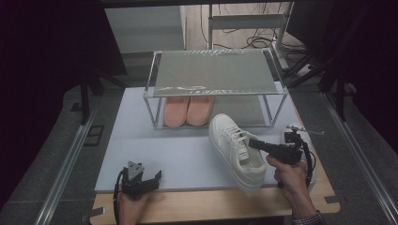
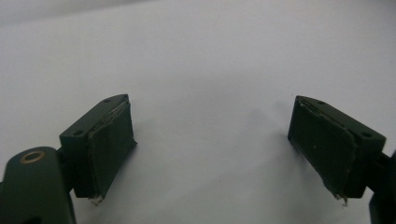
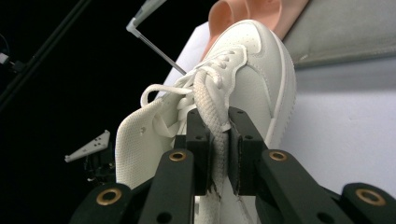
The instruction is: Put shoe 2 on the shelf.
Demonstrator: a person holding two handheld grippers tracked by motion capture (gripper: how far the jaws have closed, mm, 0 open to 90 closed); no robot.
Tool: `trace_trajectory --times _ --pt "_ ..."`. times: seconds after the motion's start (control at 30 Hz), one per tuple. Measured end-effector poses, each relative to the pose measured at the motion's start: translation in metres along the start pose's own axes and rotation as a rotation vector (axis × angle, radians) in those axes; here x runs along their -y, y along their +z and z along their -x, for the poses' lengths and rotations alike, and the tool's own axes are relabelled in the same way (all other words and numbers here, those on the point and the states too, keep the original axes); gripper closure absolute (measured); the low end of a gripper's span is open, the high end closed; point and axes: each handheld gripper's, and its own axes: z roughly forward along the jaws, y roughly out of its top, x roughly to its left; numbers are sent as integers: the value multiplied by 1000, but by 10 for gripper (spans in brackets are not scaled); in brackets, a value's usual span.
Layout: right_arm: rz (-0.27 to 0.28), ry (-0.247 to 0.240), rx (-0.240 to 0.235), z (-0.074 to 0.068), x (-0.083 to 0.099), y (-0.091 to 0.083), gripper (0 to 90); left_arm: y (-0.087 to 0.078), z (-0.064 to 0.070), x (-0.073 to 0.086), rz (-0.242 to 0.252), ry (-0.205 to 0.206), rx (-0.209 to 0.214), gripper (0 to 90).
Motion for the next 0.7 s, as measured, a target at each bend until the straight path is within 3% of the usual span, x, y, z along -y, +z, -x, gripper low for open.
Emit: trace_trajectory --times 0.7 --pt "20 13 -116 -36 -39 -13 805 0 0 0 -1 3 0 140"
